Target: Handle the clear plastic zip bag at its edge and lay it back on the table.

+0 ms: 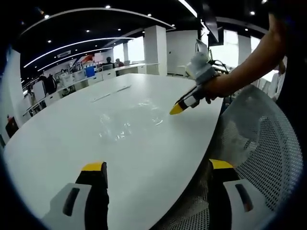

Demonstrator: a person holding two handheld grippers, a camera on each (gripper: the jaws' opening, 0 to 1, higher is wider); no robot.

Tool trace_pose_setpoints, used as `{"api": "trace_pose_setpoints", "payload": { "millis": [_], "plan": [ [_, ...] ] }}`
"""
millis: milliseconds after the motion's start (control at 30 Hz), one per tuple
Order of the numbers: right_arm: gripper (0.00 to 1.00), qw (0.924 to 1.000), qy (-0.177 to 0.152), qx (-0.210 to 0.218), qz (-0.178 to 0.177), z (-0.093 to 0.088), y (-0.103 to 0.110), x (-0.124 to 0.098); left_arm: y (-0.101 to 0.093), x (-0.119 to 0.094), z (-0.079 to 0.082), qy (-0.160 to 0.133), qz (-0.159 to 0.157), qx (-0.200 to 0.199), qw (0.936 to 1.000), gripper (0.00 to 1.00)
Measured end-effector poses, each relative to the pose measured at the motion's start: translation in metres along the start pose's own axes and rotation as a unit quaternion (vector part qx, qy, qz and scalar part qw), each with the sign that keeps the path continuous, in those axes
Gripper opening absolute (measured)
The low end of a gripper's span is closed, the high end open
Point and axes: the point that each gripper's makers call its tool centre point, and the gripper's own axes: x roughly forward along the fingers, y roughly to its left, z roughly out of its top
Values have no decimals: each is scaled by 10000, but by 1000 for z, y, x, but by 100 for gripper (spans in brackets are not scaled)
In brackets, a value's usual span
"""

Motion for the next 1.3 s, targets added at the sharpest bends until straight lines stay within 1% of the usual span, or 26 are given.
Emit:
{"api": "trace_pose_setpoints", "payload": {
  "millis": [200,300,433,533,633,700,1000,1300],
  "plan": [
    [21,9999,47,141,-18,1,1,5,0,0,1,-11,3,-10,10000,85],
    [15,9999,98,10,-85,-2,2,7,0,0,1,-15,1,-15,10000,85],
    [16,9999,74,34,-146,2,1,10,0,0,1,-5,1,-19,10000,85],
    [15,9996,105,-20,-267,3,0,11,0,0,1,-14,2,-22,10000,85],
    [10,9986,145,-246,-439,1,-2,11,0,0,1,-15,8,-23,10000,85],
    [7,9980,142,-360,-493,1,-2,9,0,0,1,-18,4,-24,10000,85],
    [0,9979,133,-316,-557,1,-3,9,1,0,2,-25,13,-34,10000,84],
    [0,9981,109,-293,-537,2,-2,7,1,0,1,-11,16,-28,10000,84]
  ]
}}
